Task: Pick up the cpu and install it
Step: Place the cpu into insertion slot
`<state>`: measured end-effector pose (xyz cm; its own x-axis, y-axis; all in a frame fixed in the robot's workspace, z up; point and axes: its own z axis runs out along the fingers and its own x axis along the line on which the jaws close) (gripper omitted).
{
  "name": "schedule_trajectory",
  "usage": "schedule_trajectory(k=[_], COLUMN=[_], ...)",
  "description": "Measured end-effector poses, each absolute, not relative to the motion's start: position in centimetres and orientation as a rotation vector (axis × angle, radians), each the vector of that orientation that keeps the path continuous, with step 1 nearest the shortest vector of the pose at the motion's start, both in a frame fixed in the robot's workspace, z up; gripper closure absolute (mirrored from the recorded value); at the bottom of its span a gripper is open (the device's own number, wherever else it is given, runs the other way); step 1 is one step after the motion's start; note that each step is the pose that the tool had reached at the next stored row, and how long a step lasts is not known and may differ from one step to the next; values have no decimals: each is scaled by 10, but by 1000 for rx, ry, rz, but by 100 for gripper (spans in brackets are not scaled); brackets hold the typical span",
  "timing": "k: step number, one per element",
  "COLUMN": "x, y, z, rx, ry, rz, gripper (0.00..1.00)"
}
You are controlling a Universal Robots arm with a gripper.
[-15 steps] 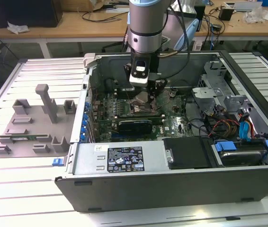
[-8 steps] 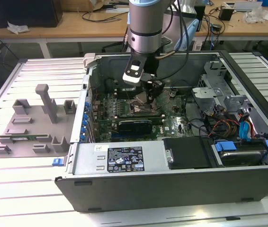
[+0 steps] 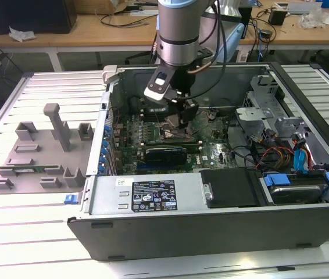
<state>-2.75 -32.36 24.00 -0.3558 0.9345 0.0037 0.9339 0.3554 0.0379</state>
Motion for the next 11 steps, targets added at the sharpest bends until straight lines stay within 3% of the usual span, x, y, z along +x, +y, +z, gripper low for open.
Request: schedule_trajectory(k=[11], x=[-28], y=[-324], z=[239], rx=[2080], ry=[2324], rz=[48], gripper=[45])
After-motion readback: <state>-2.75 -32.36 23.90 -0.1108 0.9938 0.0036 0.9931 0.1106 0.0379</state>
